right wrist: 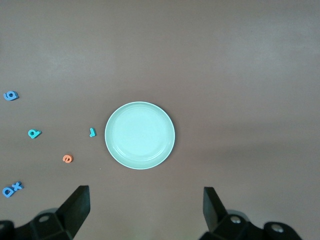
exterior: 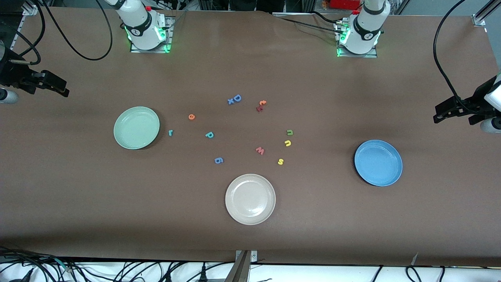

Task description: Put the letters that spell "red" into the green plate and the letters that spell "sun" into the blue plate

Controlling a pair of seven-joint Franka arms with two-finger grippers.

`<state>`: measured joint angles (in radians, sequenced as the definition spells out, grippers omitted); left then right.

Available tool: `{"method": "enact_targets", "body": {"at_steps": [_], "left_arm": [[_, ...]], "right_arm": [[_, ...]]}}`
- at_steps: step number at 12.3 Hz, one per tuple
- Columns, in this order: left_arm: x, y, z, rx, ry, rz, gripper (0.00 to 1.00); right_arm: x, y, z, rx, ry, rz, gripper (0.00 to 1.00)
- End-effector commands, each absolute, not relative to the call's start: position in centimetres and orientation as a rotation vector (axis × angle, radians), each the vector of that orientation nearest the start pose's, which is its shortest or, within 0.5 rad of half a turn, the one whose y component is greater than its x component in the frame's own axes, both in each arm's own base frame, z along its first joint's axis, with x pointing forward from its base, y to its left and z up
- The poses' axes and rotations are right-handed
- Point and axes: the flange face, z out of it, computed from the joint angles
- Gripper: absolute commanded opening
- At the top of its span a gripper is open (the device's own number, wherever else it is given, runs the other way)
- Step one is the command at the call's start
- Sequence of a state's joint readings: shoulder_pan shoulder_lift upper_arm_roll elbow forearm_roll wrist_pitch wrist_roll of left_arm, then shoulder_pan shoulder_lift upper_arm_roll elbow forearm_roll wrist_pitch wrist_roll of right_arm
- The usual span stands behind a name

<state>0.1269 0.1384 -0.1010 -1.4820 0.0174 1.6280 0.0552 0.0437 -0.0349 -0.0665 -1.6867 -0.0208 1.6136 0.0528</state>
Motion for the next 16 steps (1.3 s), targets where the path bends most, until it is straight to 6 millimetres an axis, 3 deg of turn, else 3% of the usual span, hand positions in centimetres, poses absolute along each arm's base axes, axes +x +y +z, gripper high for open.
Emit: {"method": "enact_targets", "body": {"at_steps": [1,6,8,16], "left_arm": [[59.9,2.2,60.0,-3.162,0.044,-0.032,1.00],[59.8,2.6,59.8,-3.162,0.037,-0.015,1.00],[59.7,4.3,59.4,-3.164,-0.007,0.001,1.00],[59.8,3.7,59.7,-3.165,0.017,-0.008,1.00]], "right_arm": [[54.5,-1.8,59.9,-3.157,0.100,0.063,1.00],[54.5,-1.8,59.8,-3.157,0.100,0.065,1.00],[54.4,-1.8,59.8,-3.157,0.098,0.068,1.00],[54.4,-1.8,59.8,-3.157,0.098,0.068,1.00]]}}
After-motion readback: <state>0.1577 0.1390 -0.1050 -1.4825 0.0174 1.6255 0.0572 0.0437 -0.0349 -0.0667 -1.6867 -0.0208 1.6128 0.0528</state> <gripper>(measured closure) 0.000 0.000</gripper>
